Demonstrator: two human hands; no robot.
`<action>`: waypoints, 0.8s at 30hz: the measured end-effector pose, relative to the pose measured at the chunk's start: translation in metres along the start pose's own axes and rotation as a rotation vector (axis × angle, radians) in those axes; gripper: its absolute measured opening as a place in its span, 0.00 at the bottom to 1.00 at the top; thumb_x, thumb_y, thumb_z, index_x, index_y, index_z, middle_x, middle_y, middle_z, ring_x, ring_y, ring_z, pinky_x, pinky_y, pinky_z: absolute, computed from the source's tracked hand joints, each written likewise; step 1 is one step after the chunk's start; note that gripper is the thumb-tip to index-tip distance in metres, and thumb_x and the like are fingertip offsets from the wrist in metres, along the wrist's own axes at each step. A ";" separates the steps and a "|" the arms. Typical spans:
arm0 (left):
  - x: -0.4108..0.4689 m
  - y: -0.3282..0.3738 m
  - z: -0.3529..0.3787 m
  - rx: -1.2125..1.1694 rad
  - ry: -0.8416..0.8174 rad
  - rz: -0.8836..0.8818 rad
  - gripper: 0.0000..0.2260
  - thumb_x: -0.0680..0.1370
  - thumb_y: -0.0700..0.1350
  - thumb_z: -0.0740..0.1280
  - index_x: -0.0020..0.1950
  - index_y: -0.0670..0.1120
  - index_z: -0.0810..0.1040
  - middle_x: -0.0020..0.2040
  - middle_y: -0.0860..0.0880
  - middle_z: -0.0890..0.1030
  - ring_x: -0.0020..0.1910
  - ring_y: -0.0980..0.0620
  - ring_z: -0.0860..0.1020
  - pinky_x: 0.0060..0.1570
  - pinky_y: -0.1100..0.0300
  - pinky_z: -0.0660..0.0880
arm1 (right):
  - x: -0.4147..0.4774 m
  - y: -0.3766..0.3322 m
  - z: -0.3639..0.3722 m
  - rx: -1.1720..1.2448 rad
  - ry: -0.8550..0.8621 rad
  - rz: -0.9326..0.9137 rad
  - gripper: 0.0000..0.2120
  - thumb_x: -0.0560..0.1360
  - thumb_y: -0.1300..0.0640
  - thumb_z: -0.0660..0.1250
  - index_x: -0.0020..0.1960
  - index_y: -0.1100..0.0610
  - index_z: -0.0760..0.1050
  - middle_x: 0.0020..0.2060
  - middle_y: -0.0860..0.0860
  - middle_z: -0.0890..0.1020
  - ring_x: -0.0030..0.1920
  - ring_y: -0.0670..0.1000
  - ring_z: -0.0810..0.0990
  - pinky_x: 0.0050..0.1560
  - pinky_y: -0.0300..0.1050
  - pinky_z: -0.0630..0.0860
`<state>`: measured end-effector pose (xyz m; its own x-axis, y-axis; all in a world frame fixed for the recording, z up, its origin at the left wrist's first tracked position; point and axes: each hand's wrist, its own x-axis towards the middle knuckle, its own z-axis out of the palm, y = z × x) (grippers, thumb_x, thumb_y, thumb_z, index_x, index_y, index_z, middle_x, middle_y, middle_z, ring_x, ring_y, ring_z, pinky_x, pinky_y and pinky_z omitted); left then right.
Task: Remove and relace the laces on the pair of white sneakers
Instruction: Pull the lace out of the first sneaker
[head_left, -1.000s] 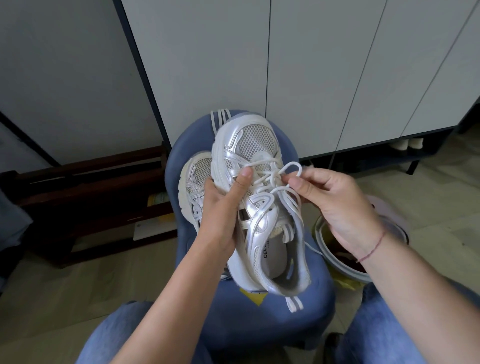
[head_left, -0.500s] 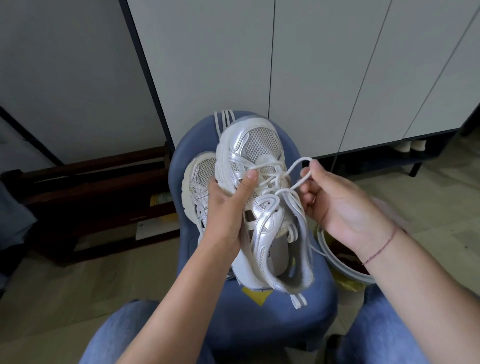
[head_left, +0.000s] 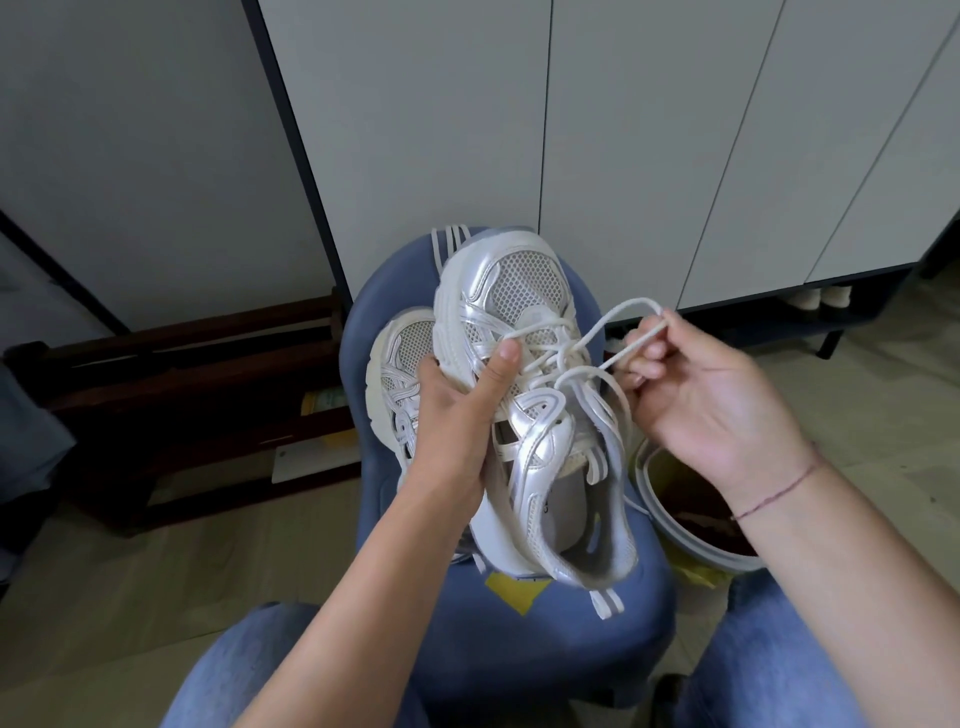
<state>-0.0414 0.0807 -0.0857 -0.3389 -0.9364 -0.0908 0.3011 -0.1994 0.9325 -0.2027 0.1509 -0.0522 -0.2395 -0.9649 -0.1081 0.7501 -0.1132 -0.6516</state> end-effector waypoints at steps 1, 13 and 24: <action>0.000 -0.001 0.000 -0.001 0.000 -0.003 0.31 0.67 0.54 0.77 0.64 0.50 0.68 0.58 0.48 0.83 0.54 0.47 0.84 0.59 0.41 0.78 | 0.000 -0.001 -0.001 -0.003 0.016 0.008 0.07 0.74 0.54 0.61 0.38 0.55 0.70 0.28 0.47 0.68 0.28 0.44 0.66 0.33 0.33 0.68; -0.002 0.000 0.002 0.008 0.011 0.003 0.28 0.67 0.52 0.75 0.63 0.49 0.69 0.57 0.46 0.83 0.53 0.47 0.84 0.57 0.42 0.79 | -0.006 0.020 -0.005 -1.237 0.043 -0.492 0.09 0.76 0.51 0.65 0.45 0.57 0.79 0.38 0.52 0.83 0.41 0.52 0.81 0.45 0.48 0.78; -0.005 0.001 0.007 -0.030 -0.024 -0.004 0.34 0.68 0.52 0.77 0.69 0.48 0.67 0.61 0.47 0.82 0.57 0.46 0.83 0.61 0.42 0.77 | -0.004 -0.007 0.000 0.056 0.111 -0.043 0.11 0.74 0.50 0.62 0.36 0.54 0.72 0.26 0.46 0.72 0.25 0.42 0.69 0.29 0.32 0.70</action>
<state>-0.0452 0.0875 -0.0821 -0.3611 -0.9286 -0.0860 0.3265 -0.2123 0.9211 -0.2066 0.1551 -0.0470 -0.3366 -0.9270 -0.1654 0.7700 -0.1698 -0.6151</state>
